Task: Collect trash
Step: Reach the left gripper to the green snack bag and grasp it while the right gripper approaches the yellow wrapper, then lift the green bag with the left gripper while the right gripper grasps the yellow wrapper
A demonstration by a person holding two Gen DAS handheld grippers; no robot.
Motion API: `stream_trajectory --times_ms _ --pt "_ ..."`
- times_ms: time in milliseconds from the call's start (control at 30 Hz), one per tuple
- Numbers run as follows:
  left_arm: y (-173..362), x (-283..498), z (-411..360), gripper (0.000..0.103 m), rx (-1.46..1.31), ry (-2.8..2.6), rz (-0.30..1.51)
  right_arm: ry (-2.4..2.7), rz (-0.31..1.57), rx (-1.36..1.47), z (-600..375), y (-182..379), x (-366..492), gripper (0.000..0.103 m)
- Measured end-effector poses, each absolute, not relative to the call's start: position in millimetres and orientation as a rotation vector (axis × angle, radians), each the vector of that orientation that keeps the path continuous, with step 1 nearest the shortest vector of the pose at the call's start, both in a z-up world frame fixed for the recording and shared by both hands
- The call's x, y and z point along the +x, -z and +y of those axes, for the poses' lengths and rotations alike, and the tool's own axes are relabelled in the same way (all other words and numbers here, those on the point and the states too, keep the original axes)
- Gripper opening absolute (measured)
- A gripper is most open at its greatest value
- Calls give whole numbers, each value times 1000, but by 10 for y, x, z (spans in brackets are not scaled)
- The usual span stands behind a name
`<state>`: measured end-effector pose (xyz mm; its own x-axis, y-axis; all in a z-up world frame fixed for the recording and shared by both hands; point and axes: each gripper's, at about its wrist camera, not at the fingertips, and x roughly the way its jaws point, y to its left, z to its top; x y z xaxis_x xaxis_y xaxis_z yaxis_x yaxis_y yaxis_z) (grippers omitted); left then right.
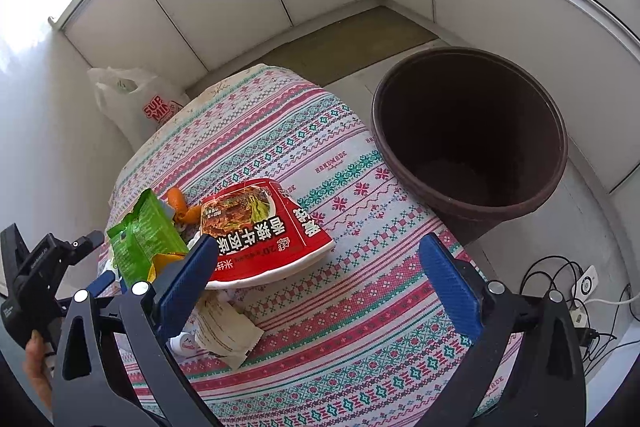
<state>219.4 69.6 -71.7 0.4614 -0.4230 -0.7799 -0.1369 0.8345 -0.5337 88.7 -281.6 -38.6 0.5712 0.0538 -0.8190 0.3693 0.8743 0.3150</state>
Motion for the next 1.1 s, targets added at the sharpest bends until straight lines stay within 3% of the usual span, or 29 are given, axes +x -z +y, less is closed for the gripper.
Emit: stream_trajectory --times_ms 67,233,367,667,700,767,867,1100 --pt "704 2364 804 87 -519 167 1104 188 959 512 -2848 395 913 96" --pt "953 2691 953 88 -437 262 1210 163 967 537 -2840 410 988 96" --pt "1067 2823 928 88 -448 395 1190 168 979 513 -2794 444 1048 96" --pt "1096 2660 415 84 -285 540 1187 168 1024 557 -2799 594 1160 96" --pt "1083 2609 377 80 -268 547 1172 168 1025 556 -2797 600 1163 96" --pt "1065 2503 292 52 -244 561 1151 164 1027 555 -2783 604 1169 96" --pt "1041 2350 164 29 -240 603 1144 154 1030 547 -2760 594 1171 96" --pt "899 1881 34 7 -253 653 1081 153 1042 540 -2797 587 1124 96"
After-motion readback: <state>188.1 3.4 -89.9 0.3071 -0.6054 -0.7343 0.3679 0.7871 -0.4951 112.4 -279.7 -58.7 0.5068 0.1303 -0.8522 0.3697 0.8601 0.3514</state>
